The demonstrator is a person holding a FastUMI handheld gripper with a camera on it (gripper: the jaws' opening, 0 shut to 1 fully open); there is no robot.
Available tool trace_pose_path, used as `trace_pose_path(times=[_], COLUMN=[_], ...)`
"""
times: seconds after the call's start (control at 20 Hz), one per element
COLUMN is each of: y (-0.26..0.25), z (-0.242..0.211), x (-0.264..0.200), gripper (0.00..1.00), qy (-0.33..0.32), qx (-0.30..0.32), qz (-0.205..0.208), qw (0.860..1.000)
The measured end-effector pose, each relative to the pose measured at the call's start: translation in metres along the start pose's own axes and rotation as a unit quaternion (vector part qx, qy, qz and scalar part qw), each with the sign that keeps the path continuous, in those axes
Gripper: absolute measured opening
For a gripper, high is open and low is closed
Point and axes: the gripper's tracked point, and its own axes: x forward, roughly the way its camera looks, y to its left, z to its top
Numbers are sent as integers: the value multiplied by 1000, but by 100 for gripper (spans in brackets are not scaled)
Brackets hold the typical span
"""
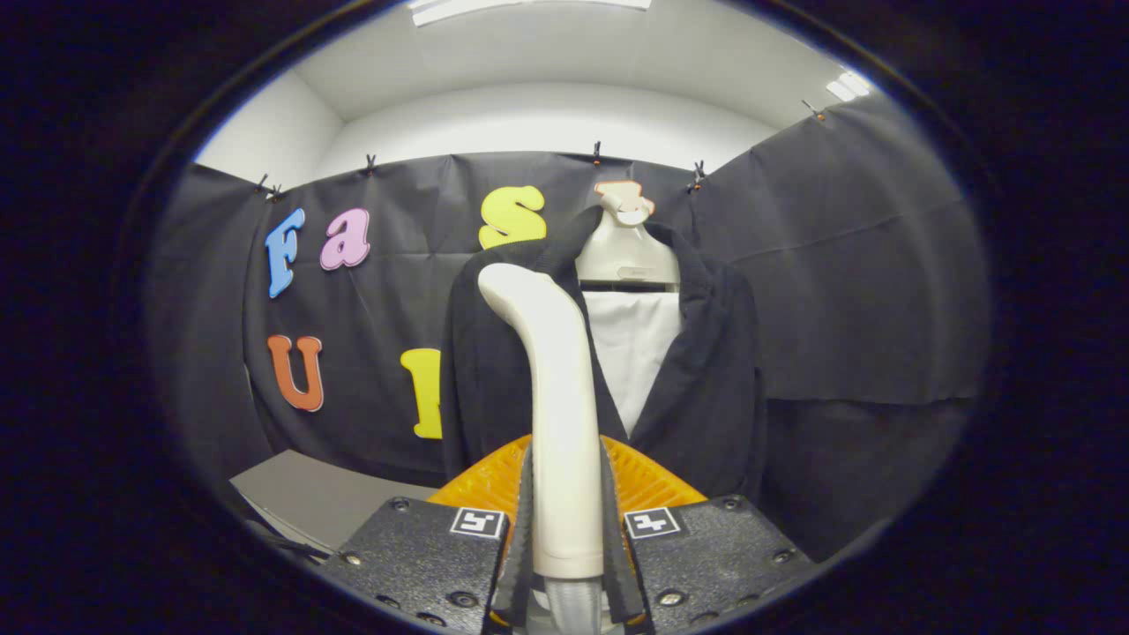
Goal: Iron the clothes twice with a garment steamer, once on the left side and once on the right side.
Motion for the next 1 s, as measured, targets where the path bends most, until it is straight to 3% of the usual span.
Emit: trace_pose_path(times=[1.0], y=[-31], z=[-100], x=[-17], gripper=[36], qy=[104], qx=[-2], qz=[-26], qw=[994])
